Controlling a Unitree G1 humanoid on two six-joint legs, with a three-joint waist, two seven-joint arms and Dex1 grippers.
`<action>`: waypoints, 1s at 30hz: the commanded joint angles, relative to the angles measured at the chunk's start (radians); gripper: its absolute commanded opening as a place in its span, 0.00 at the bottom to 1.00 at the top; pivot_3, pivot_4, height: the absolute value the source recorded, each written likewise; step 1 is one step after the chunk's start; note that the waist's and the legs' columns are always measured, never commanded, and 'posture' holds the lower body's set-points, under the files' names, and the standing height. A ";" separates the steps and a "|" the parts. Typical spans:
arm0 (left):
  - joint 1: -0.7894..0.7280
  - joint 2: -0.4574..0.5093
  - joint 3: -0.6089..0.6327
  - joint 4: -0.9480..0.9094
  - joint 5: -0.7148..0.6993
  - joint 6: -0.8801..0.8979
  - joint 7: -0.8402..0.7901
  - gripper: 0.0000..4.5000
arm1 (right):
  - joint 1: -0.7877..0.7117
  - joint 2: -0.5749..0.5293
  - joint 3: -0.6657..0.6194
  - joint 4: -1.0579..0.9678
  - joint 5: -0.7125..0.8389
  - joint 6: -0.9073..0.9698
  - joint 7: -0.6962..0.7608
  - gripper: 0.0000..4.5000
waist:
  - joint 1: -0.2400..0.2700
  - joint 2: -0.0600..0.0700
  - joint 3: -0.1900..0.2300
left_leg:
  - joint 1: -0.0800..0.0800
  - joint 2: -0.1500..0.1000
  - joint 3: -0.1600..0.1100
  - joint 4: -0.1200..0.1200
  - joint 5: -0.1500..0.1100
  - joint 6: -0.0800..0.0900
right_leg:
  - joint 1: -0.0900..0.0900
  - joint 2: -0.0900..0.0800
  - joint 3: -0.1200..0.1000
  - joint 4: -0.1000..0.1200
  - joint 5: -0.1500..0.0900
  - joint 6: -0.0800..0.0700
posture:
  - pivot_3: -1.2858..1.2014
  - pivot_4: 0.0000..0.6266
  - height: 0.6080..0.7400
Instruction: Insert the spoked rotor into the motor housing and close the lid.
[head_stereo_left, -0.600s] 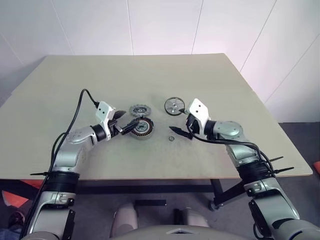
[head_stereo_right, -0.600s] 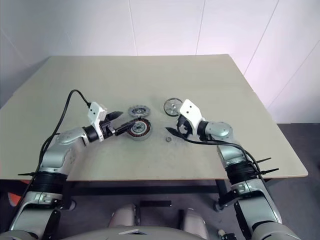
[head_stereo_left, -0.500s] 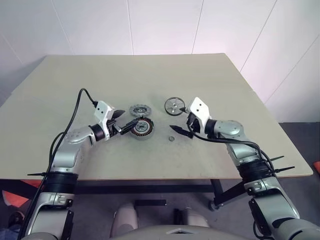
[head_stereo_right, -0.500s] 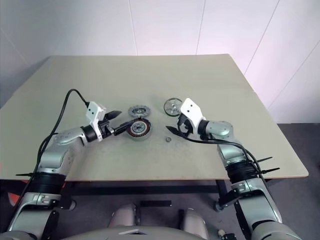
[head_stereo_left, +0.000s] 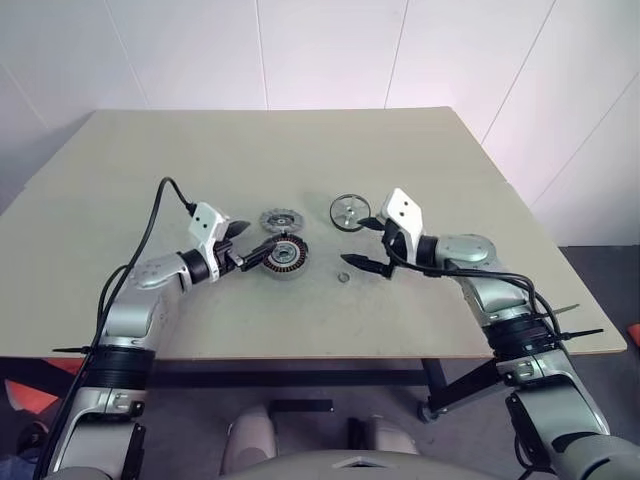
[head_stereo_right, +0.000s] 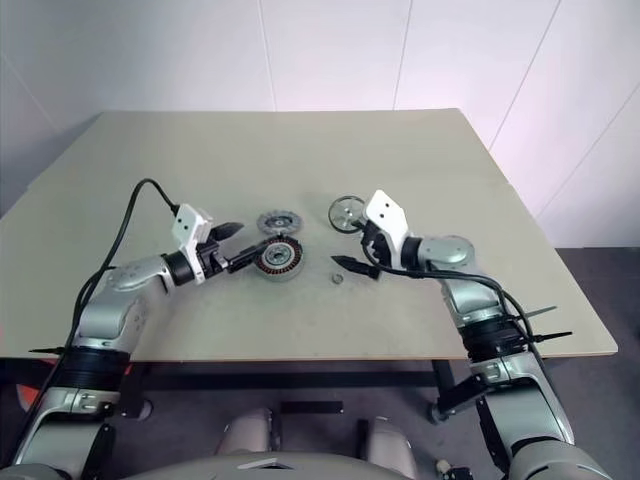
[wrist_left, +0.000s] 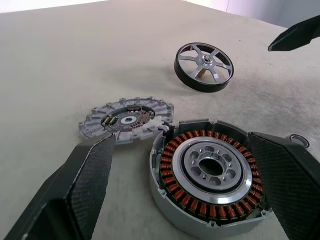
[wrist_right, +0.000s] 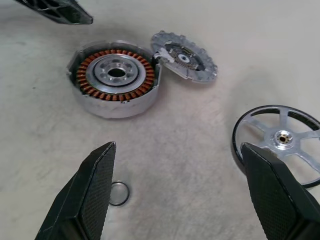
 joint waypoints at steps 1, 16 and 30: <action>-0.018 0.001 0.002 -0.004 0.005 -0.023 -0.005 1.00 | 0.022 -0.018 0.012 -0.103 0.033 0.031 0.036 1.00 | 0.000 0.000 0.000 | 0.000 0.000 0.000 0.000 0.000 0.000 | 0.000 0.000 0.000 0.000 0.000 0.000 | 0.52 0.00 1.00; 0.020 0.015 0.010 -0.040 0.011 -0.004 0.000 1.00 | 0.053 0.059 0.101 0.037 -0.063 -0.017 -0.052 1.00 | -0.001 0.000 0.000 | 0.001 0.000 0.000 0.000 0.000 0.000 | 0.001 0.000 0.000 0.000 0.000 0.000 | 0.52 0.00 1.00; 0.010 0.004 0.003 -0.020 0.031 -0.023 0.034 1.00 | 0.040 0.053 0.092 0.157 -0.083 -0.038 -0.055 0.35 | 0.000 0.000 0.000 | 0.009 0.000 -0.001 0.000 0.000 0.000 | 0.010 0.000 0.000 0.000 -0.004 0.007 | 0.52 0.00 1.00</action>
